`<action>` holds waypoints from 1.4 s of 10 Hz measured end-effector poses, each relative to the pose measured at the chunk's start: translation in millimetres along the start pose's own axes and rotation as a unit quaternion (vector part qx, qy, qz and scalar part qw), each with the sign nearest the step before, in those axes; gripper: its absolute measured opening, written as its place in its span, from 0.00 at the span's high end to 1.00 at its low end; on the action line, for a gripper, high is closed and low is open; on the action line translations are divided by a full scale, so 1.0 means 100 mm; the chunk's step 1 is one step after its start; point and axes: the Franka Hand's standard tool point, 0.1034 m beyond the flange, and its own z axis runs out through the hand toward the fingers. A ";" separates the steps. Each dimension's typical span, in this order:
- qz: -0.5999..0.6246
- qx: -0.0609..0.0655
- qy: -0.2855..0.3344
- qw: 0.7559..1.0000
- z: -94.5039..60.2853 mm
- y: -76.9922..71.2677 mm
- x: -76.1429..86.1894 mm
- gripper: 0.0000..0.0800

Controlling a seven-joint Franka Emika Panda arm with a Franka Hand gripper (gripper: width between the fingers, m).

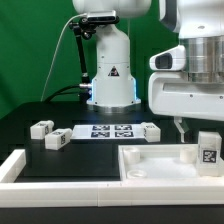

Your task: Assemble one leg

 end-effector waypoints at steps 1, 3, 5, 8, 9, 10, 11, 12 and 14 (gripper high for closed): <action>-0.020 0.000 0.000 1.000 0.00 0.01 0.01 0.19; -0.090 -0.010 0.007 0.996 0.01 -0.01 -0.01 0.19; -0.196 -0.019 0.010 0.980 0.01 0.01 0.00 0.19; -0.211 -0.019 0.010 0.977 0.00 0.01 0.01 0.47; -0.210 -0.019 0.010 0.978 0.00 0.01 0.01 0.64; -0.192 -0.019 0.010 0.981 0.00 0.01 0.01 0.64; -0.192 -0.019 0.010 0.981 0.00 0.01 0.01 0.64; -0.181 -0.018 0.010 0.983 0.00 0.02 0.01 0.64; -0.029 -0.004 0.006 1.000 0.01 0.04 0.02 0.64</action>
Offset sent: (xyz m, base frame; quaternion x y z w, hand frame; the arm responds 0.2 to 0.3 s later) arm -0.0030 0.0052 0.0015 -0.0233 0.0206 -0.2407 0.9701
